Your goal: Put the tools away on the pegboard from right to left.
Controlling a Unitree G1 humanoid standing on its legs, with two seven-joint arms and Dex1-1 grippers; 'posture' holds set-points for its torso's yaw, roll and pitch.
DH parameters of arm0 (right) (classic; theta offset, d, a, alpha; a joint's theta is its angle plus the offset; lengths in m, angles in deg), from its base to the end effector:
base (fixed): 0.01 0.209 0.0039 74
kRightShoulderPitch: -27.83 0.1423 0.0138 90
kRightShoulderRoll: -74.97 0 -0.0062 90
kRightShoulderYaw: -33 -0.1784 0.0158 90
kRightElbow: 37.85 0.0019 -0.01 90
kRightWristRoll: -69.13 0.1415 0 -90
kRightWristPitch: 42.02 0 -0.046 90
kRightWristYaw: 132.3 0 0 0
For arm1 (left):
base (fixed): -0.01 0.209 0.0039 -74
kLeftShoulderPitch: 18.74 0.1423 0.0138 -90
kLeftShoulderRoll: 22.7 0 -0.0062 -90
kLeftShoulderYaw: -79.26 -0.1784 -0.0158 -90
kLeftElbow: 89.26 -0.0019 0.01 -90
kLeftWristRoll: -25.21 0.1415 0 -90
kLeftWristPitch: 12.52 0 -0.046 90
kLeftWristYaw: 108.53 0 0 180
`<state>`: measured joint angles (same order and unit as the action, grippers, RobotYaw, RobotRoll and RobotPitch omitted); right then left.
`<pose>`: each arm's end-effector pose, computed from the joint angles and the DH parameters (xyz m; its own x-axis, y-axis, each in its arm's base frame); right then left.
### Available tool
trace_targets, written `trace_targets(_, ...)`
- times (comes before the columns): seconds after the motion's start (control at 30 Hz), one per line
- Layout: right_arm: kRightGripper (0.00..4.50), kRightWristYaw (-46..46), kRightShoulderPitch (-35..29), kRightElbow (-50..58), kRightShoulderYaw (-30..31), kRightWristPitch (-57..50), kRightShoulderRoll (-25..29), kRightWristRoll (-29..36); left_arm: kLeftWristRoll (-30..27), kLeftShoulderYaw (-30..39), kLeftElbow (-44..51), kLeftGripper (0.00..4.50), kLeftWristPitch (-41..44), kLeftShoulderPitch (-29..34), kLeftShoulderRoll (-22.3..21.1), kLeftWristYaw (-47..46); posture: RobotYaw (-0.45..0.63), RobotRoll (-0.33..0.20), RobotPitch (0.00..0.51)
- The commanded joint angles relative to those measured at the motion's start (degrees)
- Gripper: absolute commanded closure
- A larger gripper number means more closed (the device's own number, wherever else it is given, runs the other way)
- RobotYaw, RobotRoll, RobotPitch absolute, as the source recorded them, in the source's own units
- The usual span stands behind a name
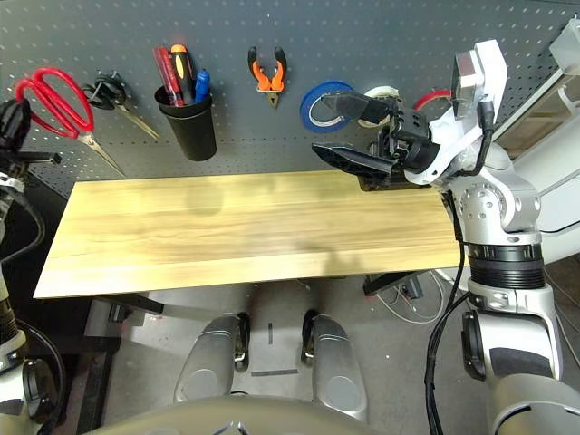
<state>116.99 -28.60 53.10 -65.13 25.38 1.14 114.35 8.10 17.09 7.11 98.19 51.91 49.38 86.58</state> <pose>0.2792 -0.2267 0.2180 0.1540 0.9482 0.2779 -0.9619 0.2081 -0.1772 0.2262 0.3052 0.2034 0.9600 0.0930 0.2639 -0.1438 0.9730 0.1804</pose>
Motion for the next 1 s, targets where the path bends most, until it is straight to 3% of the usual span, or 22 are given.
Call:
trace_targets(0.03,0.0,0.1,1.2,0.9,0.0,-0.2,-0.4,0.1,1.8,-1.9,-4.2,4.46,-3.1,-2.0,0.6,-0.7,0.08,0.0,0.104)
trace_targets(0.47,0.0,-1.4,-0.6,3.4,1.1,-0.3,-2.7,-0.4,5.0,-6.2,-16.5,4.46,-7.4,-8.0,4.1,-4.5,0.05,0.0,0.111)
trace_targets(0.7,0.0,-1.9,-3.0,3.9,1.8,-0.6,-2.8,-1.2,4.6,-7.7,-17.0,1.99,-7.1,-5.9,5.7,-3.9,0.04,0.0,0.112)
trace_targets(0.87,0.0,-4.1,-3.9,2.0,4.0,3.0,-7.4,-4.7,5.2,-8.8,-17.1,0.02,-7.6,-2.9,9.0,-4.9,0.04,0.0,0.108)
trace_targets(1.0,0.0,-4.0,-5.2,-0.6,5.2,7.0,-9.4,-8.1,3.9,-8.4,-17.5,0.02,-8.8,-1.9,11.6,-5.3,0.04,0.0,0.106)
